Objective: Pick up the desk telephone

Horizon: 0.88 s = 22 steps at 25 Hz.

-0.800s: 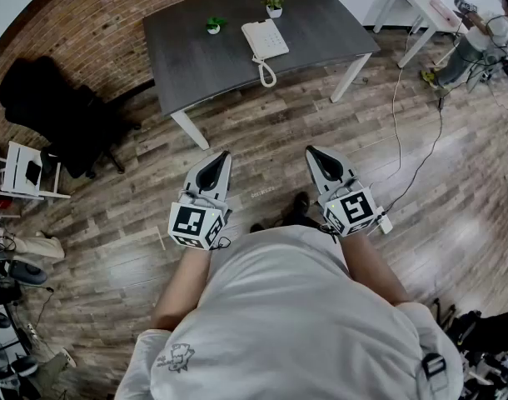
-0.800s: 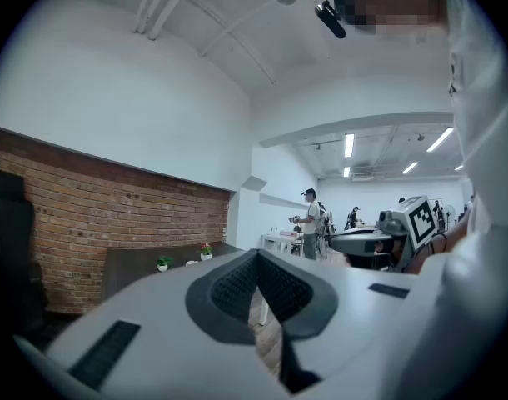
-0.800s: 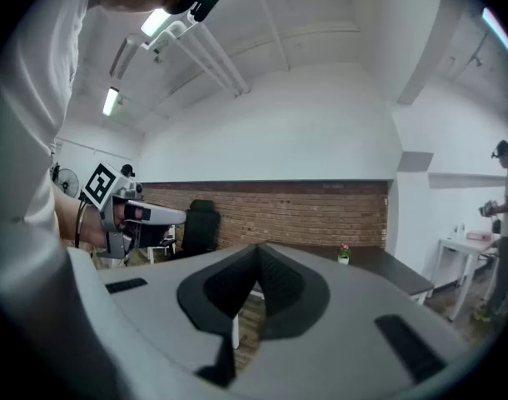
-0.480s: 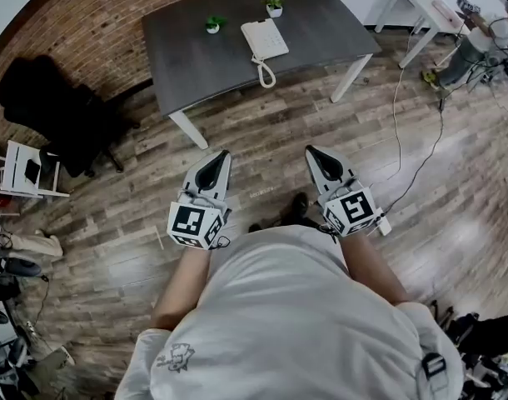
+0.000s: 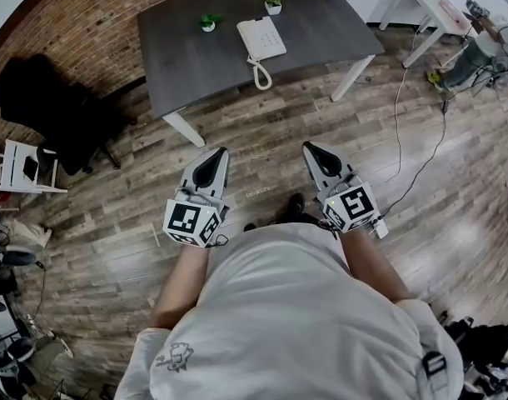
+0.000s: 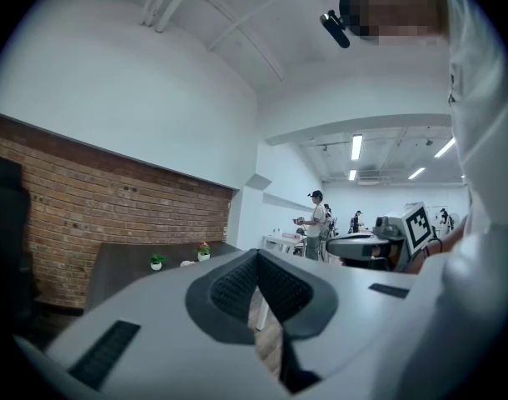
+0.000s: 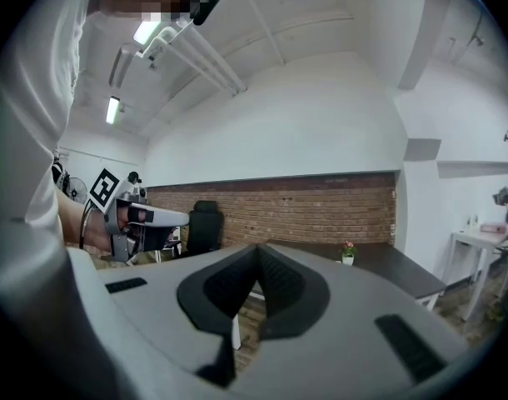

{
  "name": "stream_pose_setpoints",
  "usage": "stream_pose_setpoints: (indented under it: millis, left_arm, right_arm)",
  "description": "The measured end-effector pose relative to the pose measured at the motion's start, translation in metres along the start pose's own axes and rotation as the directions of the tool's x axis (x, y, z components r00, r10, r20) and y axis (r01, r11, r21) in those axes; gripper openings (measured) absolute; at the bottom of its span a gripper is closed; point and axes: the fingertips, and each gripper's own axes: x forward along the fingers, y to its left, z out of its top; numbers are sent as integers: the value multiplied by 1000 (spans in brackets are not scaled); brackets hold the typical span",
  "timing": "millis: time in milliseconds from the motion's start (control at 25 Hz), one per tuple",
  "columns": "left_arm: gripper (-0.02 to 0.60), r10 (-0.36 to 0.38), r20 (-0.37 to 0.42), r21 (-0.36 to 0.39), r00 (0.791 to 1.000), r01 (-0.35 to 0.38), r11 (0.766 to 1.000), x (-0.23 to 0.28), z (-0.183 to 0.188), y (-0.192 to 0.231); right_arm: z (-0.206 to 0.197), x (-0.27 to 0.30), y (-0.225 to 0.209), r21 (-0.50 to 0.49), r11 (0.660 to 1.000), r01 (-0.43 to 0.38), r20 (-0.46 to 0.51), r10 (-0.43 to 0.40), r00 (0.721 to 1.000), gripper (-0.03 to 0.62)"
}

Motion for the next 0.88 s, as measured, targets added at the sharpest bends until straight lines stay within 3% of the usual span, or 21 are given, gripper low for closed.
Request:
stream_pose_setpoints:
  millis: [240, 520, 880]
  left_arm:
    - [21, -47, -35, 18, 998, 47, 999, 49, -8, -20]
    - [194, -82, -72, 18, 994, 83, 996, 118, -13, -53]
    - [267, -88, -117, -1, 989, 88, 996, 182, -23, -90]
  right_arm:
    - [-9, 4, -44, 19, 999, -34, -4, 34, 999, 33]
    - [-17, 4, -99, 38, 990, -133, -20, 133, 991, 149]
    - [-23, -15, -168, 38, 985, -171, -20, 171, 985, 199]
